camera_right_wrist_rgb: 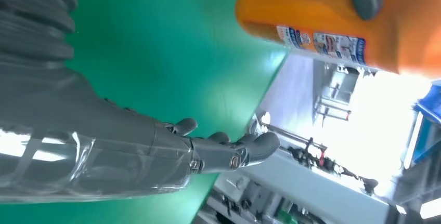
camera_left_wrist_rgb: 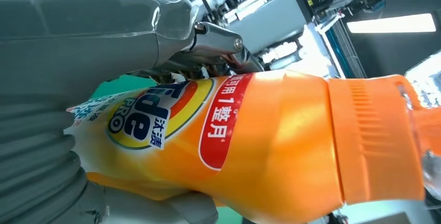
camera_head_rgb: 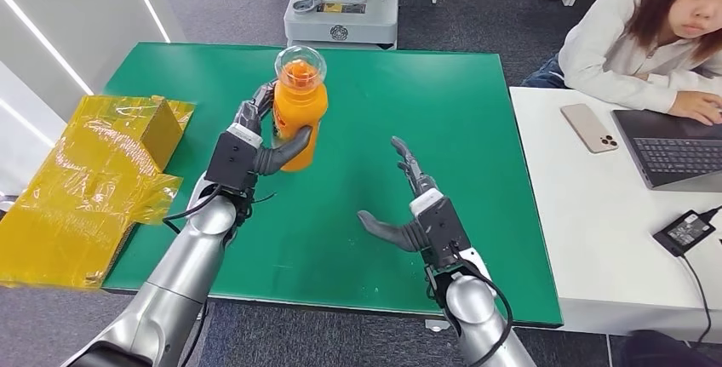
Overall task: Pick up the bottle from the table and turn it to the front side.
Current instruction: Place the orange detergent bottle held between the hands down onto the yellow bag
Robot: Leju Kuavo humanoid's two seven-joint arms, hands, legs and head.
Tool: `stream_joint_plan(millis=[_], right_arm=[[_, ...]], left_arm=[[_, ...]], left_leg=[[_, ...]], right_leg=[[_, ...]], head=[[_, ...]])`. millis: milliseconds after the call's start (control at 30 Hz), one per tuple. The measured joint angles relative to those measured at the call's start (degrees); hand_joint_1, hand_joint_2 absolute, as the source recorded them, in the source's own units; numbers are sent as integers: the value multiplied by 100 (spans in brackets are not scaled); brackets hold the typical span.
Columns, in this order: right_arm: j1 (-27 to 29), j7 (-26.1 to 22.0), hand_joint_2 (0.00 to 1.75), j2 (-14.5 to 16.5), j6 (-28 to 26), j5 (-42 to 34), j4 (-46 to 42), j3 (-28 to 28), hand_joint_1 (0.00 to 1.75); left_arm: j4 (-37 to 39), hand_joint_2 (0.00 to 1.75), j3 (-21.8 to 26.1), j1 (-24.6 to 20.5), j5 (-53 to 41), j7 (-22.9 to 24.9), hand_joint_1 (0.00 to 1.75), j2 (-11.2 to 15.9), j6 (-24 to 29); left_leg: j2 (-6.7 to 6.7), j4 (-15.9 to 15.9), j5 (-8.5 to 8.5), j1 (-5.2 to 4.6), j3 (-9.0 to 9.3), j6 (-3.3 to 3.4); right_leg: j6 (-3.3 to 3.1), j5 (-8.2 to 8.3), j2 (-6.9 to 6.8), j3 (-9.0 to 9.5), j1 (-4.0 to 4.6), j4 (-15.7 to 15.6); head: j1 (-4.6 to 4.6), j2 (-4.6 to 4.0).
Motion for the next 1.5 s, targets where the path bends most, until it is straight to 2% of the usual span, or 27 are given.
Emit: stream_joint_plan(millis=[100, 200, 333, 433, 533, 633, 733, 867, 1000, 1300, 1500], right_arm=[[220, -13, 175, -42, 6, 38, -396, 4, 0], [406, 6, 175, -69, 72, 186, -790, 30, 0], [585, 74, 175, -102, 120, 421, -1228, 83, 0], [658, 98, 175, -119, 119, 532, -1408, 93, 0], [699, 108, 175, -151, 112, 588, -1516, 93, 0], [754, 111, 175, -219, 104, 602, -1608, 91, 0], [834, 105, 175, -282, 99, 593, -1668, 91, 0], [994, 43, 175, -365, 86, 608, -1700, 91, 0], [1059, 8, 175, -420, 78, 609, -1694, 89, 0], [1081, 45, 175, -447, 76, 591, -1663, 71, 0], [1157, 45, 175, -470, 72, 522, -1635, 38, 0]], left_arm=[[8, 175, 60, -34, -475, -106, 175, 72, 295], [63, 175, 60, -72, -1443, -184, 175, 176, 999], [278, 175, 60, -156, -2658, -32, 175, 352, 1926], [518, 175, 63, -225, -3515, 291, 175, 504, 2563], [831, 175, 65, -316, -4634, 848, 175, 678, 3172], [1123, 175, 65, -364, -5605, 1355, 175, 886, 3527], [1370, 175, 66, -370, -6288, 1776, 175, 1062, 3602], [1808, 175, 61, -373, -7453, 2671, 175, 1340, 3560], [2328, 175, -87, -421, -7568, 3168, 175, 1650, 3389], [3107, 175, -481, -548, -7570, 3239, 175, 2044, 2937], [3403, 175, -677, -574, -7555, 2891, 175, 2201, 2518]], left_leg=[[0, 0, 0, 0, 0, 0], [1, 0, 0, 0, 0, 0], [2, -1, 0, 1, 1, 0], [4, -1, 0, 2, 1, 0], [5, -1, 1, 2, 2, -1], [8, -1, 1, 1, 3, -1], [9, -2, 0, 1, 3, -1], [20, -4, -1, 1, 2, -1], [29, -5, 0, 2, 3, -2], [27, -5, 0, 2, 3, -2], [25, -5, 0, 1, 1, -2]], right_leg=[[0, 0, 0, 0, 0, 0], [0, 0, 1, 0, 0, 0], [0, 0, 2, 0, 0, 1], [0, 0, 3, 0, 0, 3], [0, 0, 5, 0, 0, 4], [0, 0, 8, 0, 0, 4], [-1, -1, 9, 0, 0, 3], [-1, -1, 20, -3, 0, 3], [-2, -1, 28, -9, 0, 3], [-2, 0, 27, -9, 1, 4], [-2, 0, 25, -9, 0, 2]], head=[[1, 0], [1, 0], [0, 0], [0, 0], [-1, 0], [-1, 0], [0, 0], [-1, 0], [-1, 0], [1, 0], [1, 0]])
